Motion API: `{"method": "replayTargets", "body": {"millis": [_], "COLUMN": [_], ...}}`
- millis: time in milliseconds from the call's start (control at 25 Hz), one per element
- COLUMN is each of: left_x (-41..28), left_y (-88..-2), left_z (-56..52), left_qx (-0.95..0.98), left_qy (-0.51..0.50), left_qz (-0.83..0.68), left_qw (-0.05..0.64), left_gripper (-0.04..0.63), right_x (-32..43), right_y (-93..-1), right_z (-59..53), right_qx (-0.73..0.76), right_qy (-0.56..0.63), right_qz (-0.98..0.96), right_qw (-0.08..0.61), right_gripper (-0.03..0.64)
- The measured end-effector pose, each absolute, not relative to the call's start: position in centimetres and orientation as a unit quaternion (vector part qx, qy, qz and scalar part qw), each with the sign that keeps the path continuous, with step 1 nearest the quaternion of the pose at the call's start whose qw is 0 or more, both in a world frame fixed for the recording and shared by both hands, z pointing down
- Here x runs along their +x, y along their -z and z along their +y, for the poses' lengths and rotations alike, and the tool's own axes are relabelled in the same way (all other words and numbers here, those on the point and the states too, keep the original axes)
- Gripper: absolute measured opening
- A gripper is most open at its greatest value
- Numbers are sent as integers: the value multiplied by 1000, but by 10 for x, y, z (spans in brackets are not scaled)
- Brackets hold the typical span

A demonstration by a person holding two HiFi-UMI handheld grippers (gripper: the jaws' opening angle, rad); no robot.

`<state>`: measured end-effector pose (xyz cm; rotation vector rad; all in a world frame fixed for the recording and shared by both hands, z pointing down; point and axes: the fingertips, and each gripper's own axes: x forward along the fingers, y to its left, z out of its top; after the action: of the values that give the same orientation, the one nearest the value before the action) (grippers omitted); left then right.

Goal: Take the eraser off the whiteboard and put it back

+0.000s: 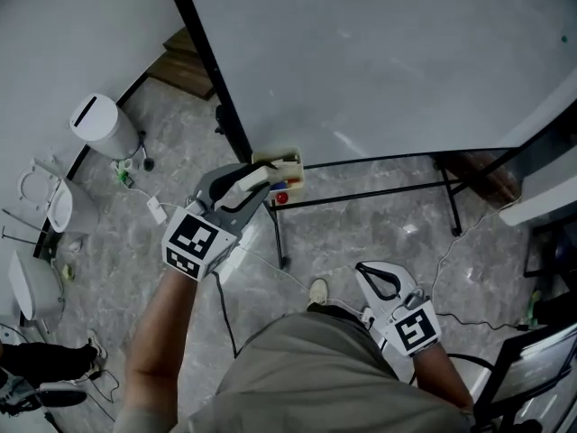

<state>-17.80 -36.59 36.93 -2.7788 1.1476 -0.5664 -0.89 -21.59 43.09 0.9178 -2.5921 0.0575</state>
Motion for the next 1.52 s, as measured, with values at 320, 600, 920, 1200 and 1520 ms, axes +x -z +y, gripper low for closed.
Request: {"method": "replayTargets", "body": {"millis": [320, 600, 920, 1200, 1520], "left_x": [-234, -276, -322, -344, -350], "left_y": [-314, -286, -285, -289, -295], "left_z": [-270, -179, -101, -50, -35], "left_qx": [-895, -884, -874, -873, -879], "left_qy": [136, 101, 79, 78, 78], "left_qz": [421, 453, 480, 482, 470], "left_qw": [57, 52, 24, 22, 11], "left_gripper": [176, 175, 175, 175, 175], "right_x": [-55, -94, -126, -153, -168], "right_y": [-426, -418, -413, -417, -418], "right_z": [-170, -124, -75, -35, -22], "right_qx": [292, 268, 263, 255, 249], "right_qy": [-3, 12, 13, 22, 21], "right_qz": [-936, -941, -942, -942, -944], "right_qw": [198, 205, 209, 216, 214], "right_gripper": [3, 3, 3, 3, 3]}}
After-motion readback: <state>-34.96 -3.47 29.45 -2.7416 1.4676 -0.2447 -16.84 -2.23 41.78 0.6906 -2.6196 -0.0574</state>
